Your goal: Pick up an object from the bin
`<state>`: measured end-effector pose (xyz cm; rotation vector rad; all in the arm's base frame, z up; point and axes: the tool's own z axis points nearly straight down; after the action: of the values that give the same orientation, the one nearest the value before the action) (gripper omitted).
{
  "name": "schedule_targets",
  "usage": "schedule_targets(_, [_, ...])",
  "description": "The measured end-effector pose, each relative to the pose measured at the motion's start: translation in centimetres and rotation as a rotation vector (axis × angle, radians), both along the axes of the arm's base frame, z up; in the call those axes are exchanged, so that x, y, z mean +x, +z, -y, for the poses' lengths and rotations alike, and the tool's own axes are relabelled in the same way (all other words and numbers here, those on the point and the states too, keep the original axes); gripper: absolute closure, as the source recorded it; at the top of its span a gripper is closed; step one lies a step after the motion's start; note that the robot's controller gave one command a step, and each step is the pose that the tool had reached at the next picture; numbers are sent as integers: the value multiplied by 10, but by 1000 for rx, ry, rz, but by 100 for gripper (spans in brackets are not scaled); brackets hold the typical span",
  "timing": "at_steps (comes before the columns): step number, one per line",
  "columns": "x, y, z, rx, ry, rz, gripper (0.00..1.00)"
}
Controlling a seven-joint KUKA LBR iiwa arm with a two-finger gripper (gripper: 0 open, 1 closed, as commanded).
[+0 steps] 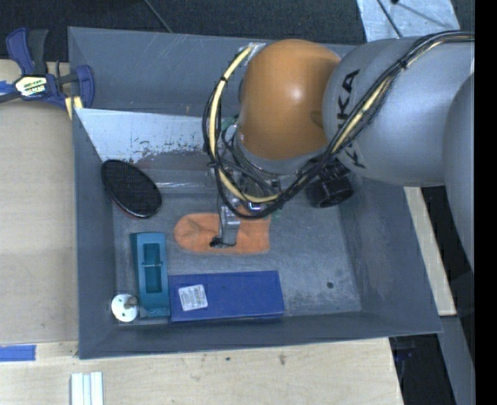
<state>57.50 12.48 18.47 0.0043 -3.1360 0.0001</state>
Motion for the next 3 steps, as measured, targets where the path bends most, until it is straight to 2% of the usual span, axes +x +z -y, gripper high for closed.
schedule_targets(1, [2, 5, 1, 1, -3, 9, 0])
schedule_targets(2, [5, -43, 7, 2, -58, 15, 0])
schedule_targets(3, [17, -104, 61, 0, 78, 8, 100])
